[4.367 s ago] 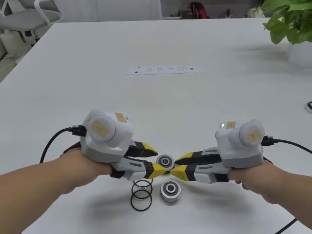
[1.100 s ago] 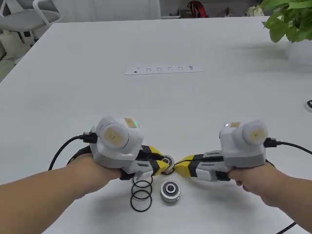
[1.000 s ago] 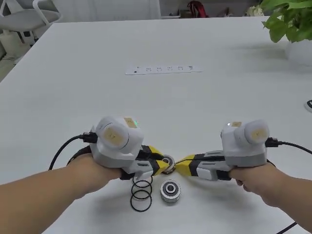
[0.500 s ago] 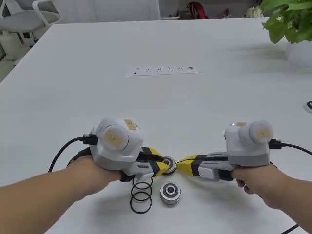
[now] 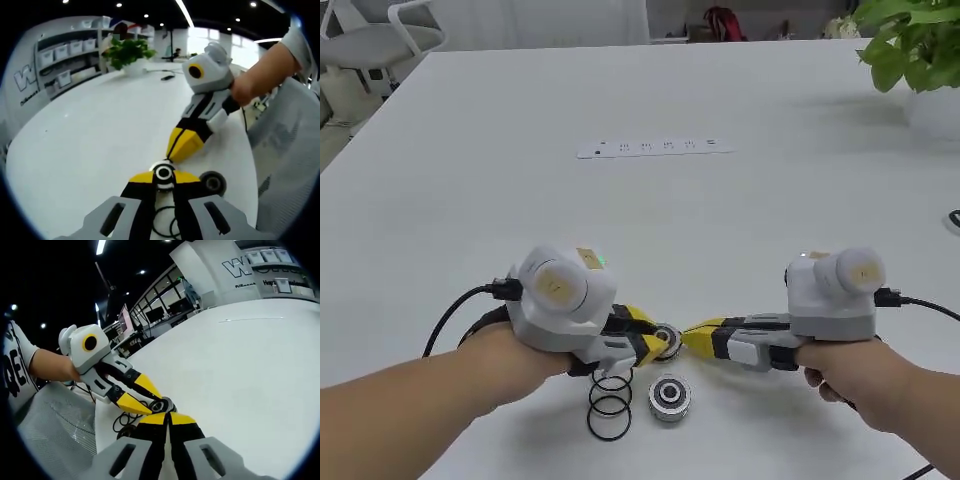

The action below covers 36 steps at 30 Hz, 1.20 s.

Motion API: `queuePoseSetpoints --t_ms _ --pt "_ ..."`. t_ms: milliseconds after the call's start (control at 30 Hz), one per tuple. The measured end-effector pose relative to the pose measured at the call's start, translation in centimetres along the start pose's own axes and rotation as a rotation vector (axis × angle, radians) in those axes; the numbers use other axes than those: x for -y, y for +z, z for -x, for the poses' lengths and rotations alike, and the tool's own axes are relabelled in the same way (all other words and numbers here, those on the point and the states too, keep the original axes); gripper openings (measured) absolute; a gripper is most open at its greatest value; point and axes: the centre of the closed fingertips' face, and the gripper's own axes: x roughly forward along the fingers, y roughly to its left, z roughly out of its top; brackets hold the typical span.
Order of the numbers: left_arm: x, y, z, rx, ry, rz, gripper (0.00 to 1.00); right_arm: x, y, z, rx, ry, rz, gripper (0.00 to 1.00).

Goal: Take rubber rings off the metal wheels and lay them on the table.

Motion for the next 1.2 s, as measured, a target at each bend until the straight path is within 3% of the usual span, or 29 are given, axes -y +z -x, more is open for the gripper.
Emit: queuePoseSetpoints --t_ms 300,1200 --pt "0.03 0.03 -0.08 -0.001 0.009 -0.007 0.12 -0.17 0.11 0.03 0.004 -0.001 -0.028 0.0" --pt "0.0 0.04 -0.12 -0.006 0.023 -0.005 0.12 -0.82 0.4 -0.36 -0.004 0.006 -0.014 0.0"
